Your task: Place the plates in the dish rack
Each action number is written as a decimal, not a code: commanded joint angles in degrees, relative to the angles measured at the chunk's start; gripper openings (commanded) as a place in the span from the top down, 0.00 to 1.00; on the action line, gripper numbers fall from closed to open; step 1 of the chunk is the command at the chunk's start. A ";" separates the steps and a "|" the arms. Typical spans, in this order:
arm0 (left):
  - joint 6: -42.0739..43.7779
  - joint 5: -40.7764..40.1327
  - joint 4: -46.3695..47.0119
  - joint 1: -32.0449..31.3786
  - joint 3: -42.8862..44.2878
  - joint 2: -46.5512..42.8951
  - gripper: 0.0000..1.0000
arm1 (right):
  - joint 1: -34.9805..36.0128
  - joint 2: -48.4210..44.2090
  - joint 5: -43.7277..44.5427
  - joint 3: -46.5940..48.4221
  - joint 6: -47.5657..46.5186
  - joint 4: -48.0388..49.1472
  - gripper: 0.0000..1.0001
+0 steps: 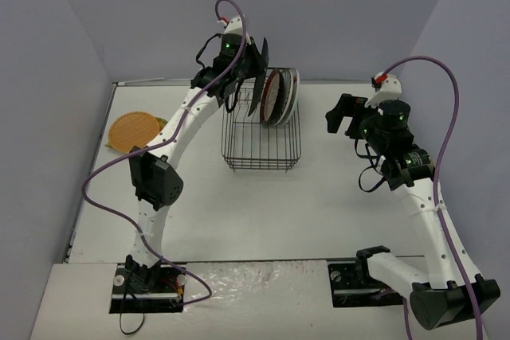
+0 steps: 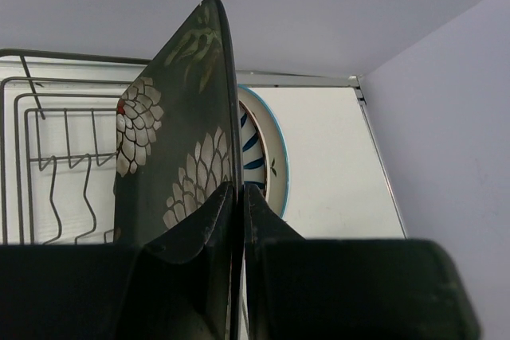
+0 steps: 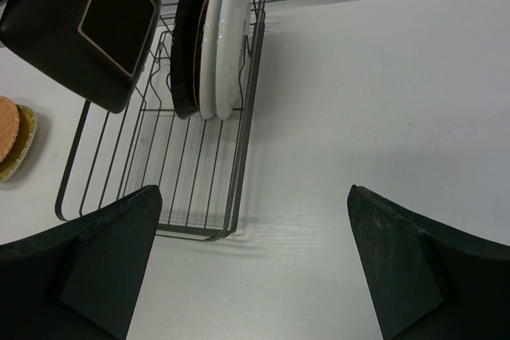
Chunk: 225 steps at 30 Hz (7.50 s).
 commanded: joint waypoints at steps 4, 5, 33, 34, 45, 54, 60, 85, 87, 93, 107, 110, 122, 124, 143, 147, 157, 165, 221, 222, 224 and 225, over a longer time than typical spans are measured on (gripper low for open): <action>-5.21 -4.68 17.62 0.29 4.20 -1.75 1.00 | -0.52 -1.44 -0.16 -0.34 -0.61 3.59 0.00; -5.21 -4.76 18.15 0.37 4.26 -1.55 1.00 | -0.45 -1.53 0.16 -0.67 -0.62 3.59 0.00; -10.53 -6.22 19.44 0.81 7.21 1.12 1.00 | -0.53 -1.17 1.98 -0.79 -2.06 3.59 0.00; -10.36 -6.39 19.44 0.75 6.98 1.18 1.00 | -0.53 -1.12 2.10 -0.79 -2.24 3.59 0.00; -10.74 -7.61 23.38 0.73 0.96 3.07 1.00 | -0.53 -1.36 1.86 -0.96 -2.11 3.59 0.00; -9.90 -9.08 26.62 0.34 -2.61 4.63 1.00 | -0.53 -2.19 1.83 -1.19 -2.55 3.24 0.00; -7.49 -9.78 28.28 -0.15 -4.98 4.91 1.00 | -0.53 -2.50 2.14 -2.20 -2.54 3.24 0.00; 17.05 -17.42 2.07 0.54 -17.19 -18.56 0.19 | -0.60 -1.89 -1.35 0.69 -4.92 2.94 0.00; 20.59 -19.44 -2.81 2.28 -19.20 -22.14 0.18 | -0.53 -1.81 -2.53 0.69 -5.01 2.88 0.00; 26.57 -24.14 -11.37 11.44 -33.55 -28.50 0.16 | -0.38 -0.96 -5.70 0.79 -4.46 2.97 0.00; 36.37 -25.66 -14.98 25.70 -33.09 -11.51 0.18 | 1.28 0.03 -6.89 -0.38 -5.33 3.06 0.00; 36.45 -25.64 -15.86 25.78 -31.29 -7.83 0.19 | 1.26 -0.72 -6.03 -1.18 -5.69 3.03 0.00; 36.50 -27.95 -15.78 25.81 -30.84 -1.98 0.28 | 1.32 -1.22 -5.37 -2.29 -5.89 3.02 0.00; 36.48 -28.18 -15.51 25.78 -31.54 -1.61 0.30 | 1.32 -1.19 -5.34 -2.41 -5.83 3.06 0.00; 37.33 -28.41 -12.37 25.60 -36.34 -2.02 0.85 | 1.23 -2.41 -4.81 -4.31 -6.24 3.06 0.00; 35.16 -29.00 -14.19 24.92 -36.34 -4.61 1.00 | 1.23 -2.84 -4.80 -4.48 -6.16 3.06 0.00; 34.89 -36.40 -23.55 20.34 -29.45 -13.54 1.00 | 1.23 -3.49 -5.69 -4.13 -5.89 3.06 0.00; 33.71 -38.60 -31.80 16.31 -15.90 -16.63 1.00 | 1.23 -3.68 -6.05 -3.75 -5.62 3.05 0.00; 10.94 1.93 -5.77 1.87 4.91 4.01 1.00 | 1.23 -4.42 -3.58 -2.51 -6.14 1.83 0.00; 10.79 1.82 -4.95 1.87 3.99 4.01 1.00 | 1.23 -4.44 -3.58 -2.55 -6.22 1.83 0.00; 10.44 1.64 -3.68 1.70 2.61 4.37 1.00 | 1.23 -4.61 -3.58 -2.90 -6.16 1.83 0.00; 10.54 1.42 -3.70 1.62 2.60 4.73 1.00 | 1.23 -4.62 -3.60 -2.96 -6.15 1.83 0.00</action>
